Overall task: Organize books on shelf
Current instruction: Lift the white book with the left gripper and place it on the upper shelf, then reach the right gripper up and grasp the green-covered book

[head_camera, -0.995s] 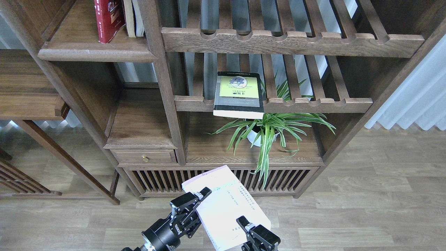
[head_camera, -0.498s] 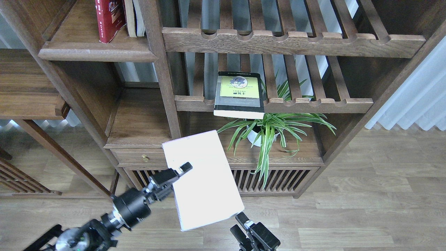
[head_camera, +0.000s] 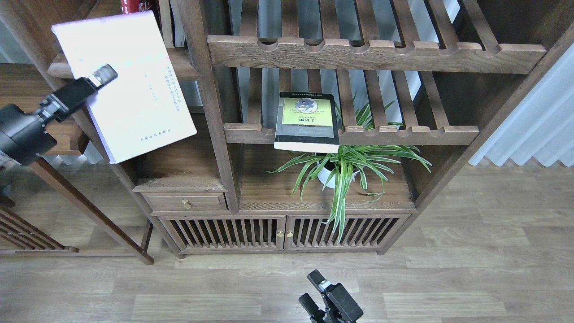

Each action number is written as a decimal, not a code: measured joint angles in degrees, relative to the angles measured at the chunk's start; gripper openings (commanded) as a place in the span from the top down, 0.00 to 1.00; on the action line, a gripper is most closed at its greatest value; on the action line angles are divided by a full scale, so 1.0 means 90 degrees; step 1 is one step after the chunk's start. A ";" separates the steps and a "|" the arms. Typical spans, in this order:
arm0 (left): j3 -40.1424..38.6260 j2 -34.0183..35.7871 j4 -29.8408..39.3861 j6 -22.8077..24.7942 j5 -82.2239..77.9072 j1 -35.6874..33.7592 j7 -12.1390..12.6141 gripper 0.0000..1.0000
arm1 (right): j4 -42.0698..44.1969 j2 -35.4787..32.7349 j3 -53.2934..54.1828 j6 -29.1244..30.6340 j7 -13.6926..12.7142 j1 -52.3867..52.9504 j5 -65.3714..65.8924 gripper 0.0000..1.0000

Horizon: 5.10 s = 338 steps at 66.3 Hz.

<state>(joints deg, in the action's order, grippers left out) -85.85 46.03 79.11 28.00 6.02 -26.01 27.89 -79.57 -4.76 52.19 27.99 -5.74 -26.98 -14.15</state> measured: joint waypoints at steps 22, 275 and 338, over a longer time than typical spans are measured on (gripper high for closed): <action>-0.0282 0.0304 -0.0408 0.0001 -0.1263 -0.1499 0.0012 0.99 | 0.0043 0.0047 -0.0016 0.0000 0.0003 0.0014 0.0002 0.01; 0.1367 -0.0896 -0.1221 -0.0001 -0.2345 0.1267 -0.4773 0.01 | 0.0124 0.0530 -0.0072 0.0001 0.0139 0.1616 0.0003 0.01; 0.0944 -0.1012 -0.2492 0.0000 -0.2046 0.2891 -0.4813 0.01 | 0.2286 0.0529 -0.0945 -0.1857 0.1213 0.5136 -0.0689 0.02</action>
<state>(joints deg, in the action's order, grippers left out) -77.35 36.93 56.68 28.00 -12.39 0.01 -15.42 -58.99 0.00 43.68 11.29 5.17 19.24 -20.35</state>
